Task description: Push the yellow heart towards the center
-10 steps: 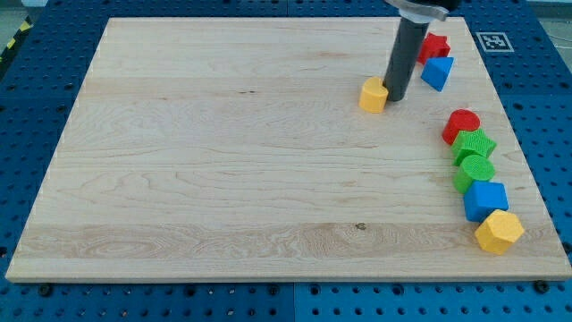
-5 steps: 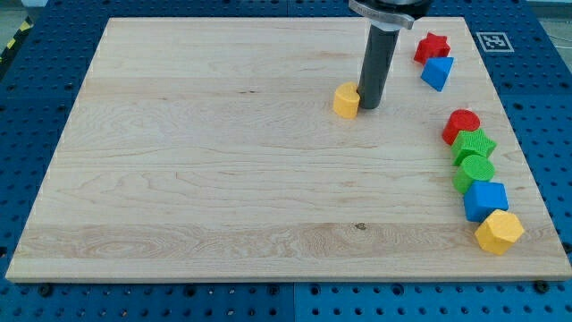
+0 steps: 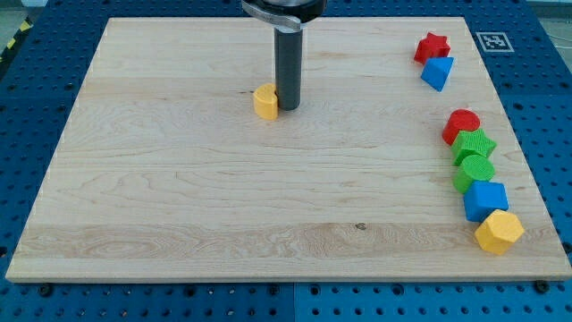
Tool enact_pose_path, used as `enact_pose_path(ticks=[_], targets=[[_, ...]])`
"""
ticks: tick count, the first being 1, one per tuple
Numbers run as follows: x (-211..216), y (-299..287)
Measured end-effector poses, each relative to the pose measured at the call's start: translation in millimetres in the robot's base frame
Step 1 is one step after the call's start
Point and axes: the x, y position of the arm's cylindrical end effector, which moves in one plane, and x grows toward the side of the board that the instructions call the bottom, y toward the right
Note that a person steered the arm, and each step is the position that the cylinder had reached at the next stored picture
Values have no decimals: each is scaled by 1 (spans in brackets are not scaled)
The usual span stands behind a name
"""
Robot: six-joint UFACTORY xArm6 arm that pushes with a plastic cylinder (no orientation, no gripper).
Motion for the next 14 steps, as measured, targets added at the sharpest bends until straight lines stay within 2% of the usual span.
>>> enact_pose_path(ticks=[2,3,9,11,12,14], targets=[[0,56],[0,57],[-8,170],[-8,178],[-8,209],[6,236]])
